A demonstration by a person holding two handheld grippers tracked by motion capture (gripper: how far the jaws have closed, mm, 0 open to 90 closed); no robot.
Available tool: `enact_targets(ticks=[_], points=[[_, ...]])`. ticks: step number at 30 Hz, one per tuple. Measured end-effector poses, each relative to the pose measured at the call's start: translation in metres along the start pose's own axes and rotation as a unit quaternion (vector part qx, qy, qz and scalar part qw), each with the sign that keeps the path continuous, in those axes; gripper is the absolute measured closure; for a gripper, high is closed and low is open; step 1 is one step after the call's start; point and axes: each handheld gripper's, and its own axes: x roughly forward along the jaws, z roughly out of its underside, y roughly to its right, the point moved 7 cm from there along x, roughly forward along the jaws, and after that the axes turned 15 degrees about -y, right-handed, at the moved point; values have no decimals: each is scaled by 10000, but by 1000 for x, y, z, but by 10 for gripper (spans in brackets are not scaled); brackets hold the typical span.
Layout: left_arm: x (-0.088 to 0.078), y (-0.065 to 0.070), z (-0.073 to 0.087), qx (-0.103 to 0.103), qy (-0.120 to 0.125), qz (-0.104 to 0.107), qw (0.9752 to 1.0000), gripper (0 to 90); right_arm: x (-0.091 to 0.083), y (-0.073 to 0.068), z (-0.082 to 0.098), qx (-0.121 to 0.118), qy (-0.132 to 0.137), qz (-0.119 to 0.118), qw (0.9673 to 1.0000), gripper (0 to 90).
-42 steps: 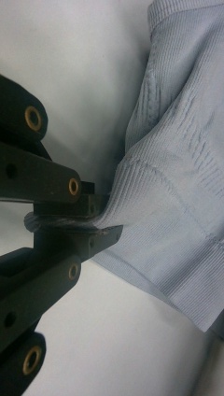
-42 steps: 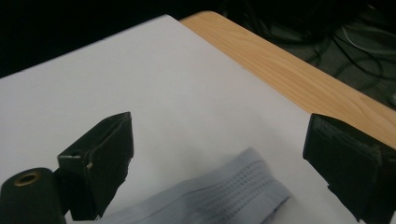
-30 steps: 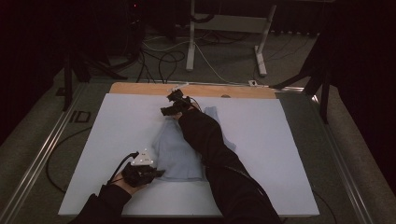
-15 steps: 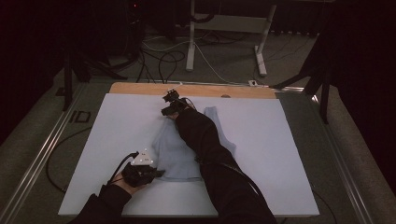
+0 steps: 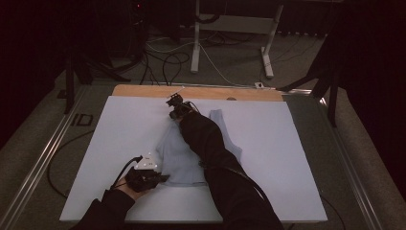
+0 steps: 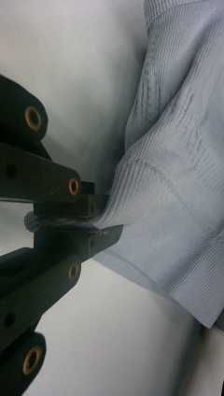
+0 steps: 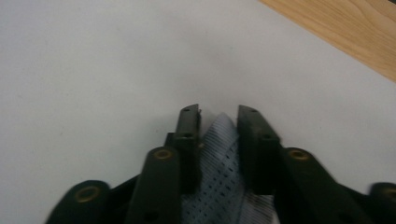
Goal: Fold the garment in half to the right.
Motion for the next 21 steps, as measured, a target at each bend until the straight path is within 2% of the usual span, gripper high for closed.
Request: enact_targets(ticks=[2, 3, 5, 6, 14, 15, 21], points=[[0, 0, 0, -3, -2, 0, 10000, 870, 0, 0, 0, -36, -13, -2, 10000, 774], [0, 0, 0, -17, -4, 5, 10000, 870, 0, 0, 0, -43, -33, -13, 10000, 817], [1, 0, 1, -7, -20, -10, 10000, 870, -1, 0, 1, -69, -44, -11, 10000, 829], [0, 0, 0, -21, 0, 14, 10000, 870, -2, -1, 1, -177, -84, -9, 9998, 840], [-1, 1, -1, 5, -4, -6, 10000, 870, -9, -2, -1, -218, 15, 53, 9997, 847], [-2, 2, -1, 9, -2, -9, 10000, 870, -17, -1, -2, -291, 79, 102, 9995, 848], [-3, 4, -3, 32, -7, -5, 10000, 870, -32, 4, -4, -343, 190, 125, 9992, 849]])
